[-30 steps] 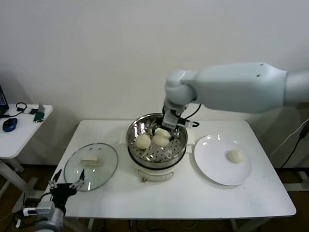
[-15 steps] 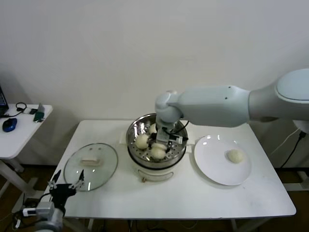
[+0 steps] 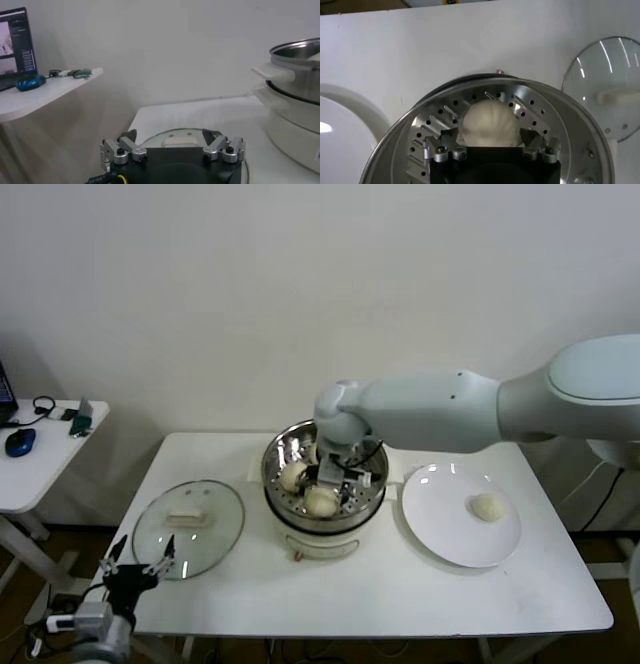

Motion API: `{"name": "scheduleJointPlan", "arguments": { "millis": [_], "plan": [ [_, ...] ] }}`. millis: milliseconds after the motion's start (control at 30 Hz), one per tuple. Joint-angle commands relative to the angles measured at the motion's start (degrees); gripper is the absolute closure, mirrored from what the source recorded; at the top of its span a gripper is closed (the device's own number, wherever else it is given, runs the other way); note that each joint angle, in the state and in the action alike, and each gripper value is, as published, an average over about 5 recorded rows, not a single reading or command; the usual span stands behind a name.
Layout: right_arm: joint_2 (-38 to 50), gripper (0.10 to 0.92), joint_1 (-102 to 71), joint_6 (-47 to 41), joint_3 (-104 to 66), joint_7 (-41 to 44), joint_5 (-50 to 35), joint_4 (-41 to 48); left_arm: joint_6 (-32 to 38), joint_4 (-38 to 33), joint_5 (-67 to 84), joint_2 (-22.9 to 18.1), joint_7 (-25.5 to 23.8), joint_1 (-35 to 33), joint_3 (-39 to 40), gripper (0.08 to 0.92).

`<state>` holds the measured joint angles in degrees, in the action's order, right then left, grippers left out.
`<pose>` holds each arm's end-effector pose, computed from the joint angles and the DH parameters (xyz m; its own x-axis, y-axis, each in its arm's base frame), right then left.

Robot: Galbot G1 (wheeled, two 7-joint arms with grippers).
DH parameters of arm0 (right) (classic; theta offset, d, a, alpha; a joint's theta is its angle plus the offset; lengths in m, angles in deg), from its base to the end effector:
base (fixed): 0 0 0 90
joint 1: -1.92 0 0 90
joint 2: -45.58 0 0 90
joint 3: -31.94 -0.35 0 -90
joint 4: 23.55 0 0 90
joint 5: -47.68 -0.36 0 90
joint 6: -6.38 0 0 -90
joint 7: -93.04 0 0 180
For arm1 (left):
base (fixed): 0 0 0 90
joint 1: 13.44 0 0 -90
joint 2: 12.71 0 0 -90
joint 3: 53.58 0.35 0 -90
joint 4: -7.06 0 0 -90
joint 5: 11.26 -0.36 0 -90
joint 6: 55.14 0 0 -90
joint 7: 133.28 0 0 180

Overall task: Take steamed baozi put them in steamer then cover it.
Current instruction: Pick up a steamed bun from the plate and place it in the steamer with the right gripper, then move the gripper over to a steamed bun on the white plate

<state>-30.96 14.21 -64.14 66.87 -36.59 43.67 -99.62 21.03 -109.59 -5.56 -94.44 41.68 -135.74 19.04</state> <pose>0.5227 0.1770 -0.0909 -0.1253 -0.1233 0.9844 -0.1750 -0.9740 -0.1442 0.1672 0.1222 -0.3101 -0.9436 -0.1478 0.2963 -0.1057 0.9825 0.1535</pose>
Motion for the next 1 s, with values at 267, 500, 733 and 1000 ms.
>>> {"name": "scheduleJointPlan", "arguments": {
  "millis": [267, 500, 733, 1000],
  "plan": [
    [9.9, 0.202, 15.3, -2.7, 3.2, 12.8, -23.3, 8.8, 0.1, -0.1, 0.8, 0.4, 0.0, -0.3, -0.4, 0.177],
    [22.6, 0.203, 23.4, -14.4, 14.9, 16.4, -32.4, 10.6, 0.0, -0.3, 1.1, 0.7, 0.0, 0.0, -0.3, 0.177],
    [33.8, 0.203, 15.6, -19.2, 16.5, 13.8, -25.8, 8.1, 0.1, -0.3, 1.2, 0.7, 0.0, 0.1, -0.1, 0.177],
    [38.8, 0.203, -4.0, -20.7, 3.3, 11.5, -15.8, 13.4, -0.1, -0.1, 0.9, 0.7, 0.0, -0.1, -0.8, 0.177]
  ]
}}
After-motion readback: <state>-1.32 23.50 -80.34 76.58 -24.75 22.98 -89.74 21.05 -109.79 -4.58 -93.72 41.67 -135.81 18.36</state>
